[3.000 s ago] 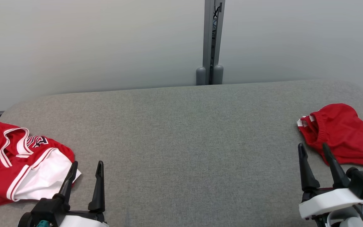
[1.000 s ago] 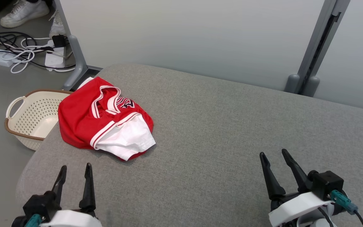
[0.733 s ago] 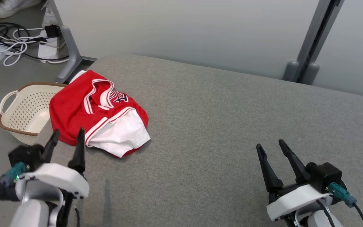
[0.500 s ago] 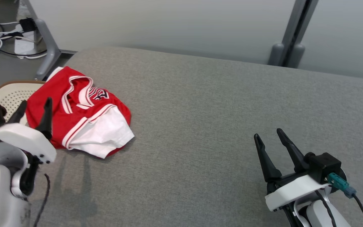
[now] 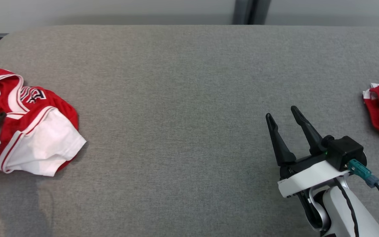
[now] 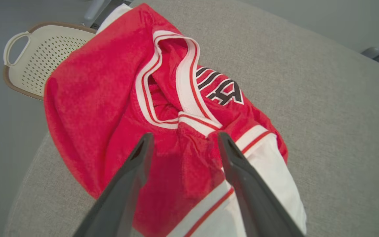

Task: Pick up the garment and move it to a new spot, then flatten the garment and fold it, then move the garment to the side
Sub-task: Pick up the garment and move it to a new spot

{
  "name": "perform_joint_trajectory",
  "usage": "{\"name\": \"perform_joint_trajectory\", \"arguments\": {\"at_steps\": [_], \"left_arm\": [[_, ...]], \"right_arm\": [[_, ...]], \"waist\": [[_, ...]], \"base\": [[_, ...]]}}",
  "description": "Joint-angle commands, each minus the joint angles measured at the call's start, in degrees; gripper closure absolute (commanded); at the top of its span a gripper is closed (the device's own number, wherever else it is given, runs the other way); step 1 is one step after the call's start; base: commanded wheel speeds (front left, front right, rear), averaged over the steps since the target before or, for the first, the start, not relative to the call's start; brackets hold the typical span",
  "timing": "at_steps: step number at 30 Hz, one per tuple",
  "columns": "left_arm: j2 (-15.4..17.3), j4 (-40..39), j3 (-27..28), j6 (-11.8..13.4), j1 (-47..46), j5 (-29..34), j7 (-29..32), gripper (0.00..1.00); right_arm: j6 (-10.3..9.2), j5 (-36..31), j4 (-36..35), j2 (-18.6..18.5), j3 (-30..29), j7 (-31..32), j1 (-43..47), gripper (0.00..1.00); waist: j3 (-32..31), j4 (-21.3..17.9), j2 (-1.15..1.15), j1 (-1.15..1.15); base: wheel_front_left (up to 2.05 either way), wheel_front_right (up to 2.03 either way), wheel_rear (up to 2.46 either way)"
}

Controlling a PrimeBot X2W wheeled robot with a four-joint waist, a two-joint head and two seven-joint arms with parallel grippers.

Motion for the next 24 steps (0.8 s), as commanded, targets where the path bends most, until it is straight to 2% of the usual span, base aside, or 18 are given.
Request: {"name": "perform_joint_trajectory", "arguments": {"at_steps": [1, 7, 13, 14, 16, 17, 24], "left_arm": [[0.91, 1.36, 0.29, 0.4, -1.62, -0.15, 0.72, 0.0], [2.41, 7.87, 0.56, 0.23, -4.07, -1.83, 5.19, 0.0], [3.0, 12.12, -0.69, -0.13, -3.86, -2.42, 9.96, 0.0], [2.95, 12.32, -0.59, -0.22, -3.92, -2.74, 9.73, 0.29], [3.13, 12.32, -0.69, -0.36, -4.24, -2.88, 9.33, 0.97], [3.16, 12.31, -0.75, -0.43, -4.3, -2.95, 8.85, 1.0], [3.91, 10.57, -3.41, -0.58, -5.19, -0.22, 3.77, 1.0]], "right_arm": [[0.01, -0.07, -0.32, -0.25, -0.11, -0.27, -0.71, 0.0], [0.01, 0.14, -0.23, 0.08, 0.01, -0.28, -1.71, 0.0], [0.01, 0.13, -0.02, 0.37, -0.27, -0.28, -1.74, 0.0], [0.01, 0.06, 0.0, 0.42, -0.38, -0.28, -1.75, 0.0], [0.01, -0.07, 0.08, 0.53, -0.58, -0.28, -1.72, 0.0], [0.01, -0.1, 0.13, 0.58, -0.55, -0.28, -1.71, 0.0], [0.01, 0.54, 0.72, 1.27, 0.1, -0.28, -0.74, 0.0]], "waist": [[2.62, -2.75, 0.0, 0.0], [4.58, -5.04, 0.0, 0.0], [4.59, -5.61, 0.0, 0.0], [4.48, -5.58, 0.0, 0.0], [4.1, -5.4, 0.0, 0.0], [3.85, -5.29, 0.0, 0.0], [0.82, -4.87, 0.0, 0.0]], "base": [[0.0, 0.0, 0.0], [0.0, 0.0, 0.0], [0.0, 0.0, 0.0], [0.0, 0.0, 0.0], [0.0, 0.0, 0.0], [0.0, 0.0, 0.0], [0.0, 0.0, 0.0]]}}
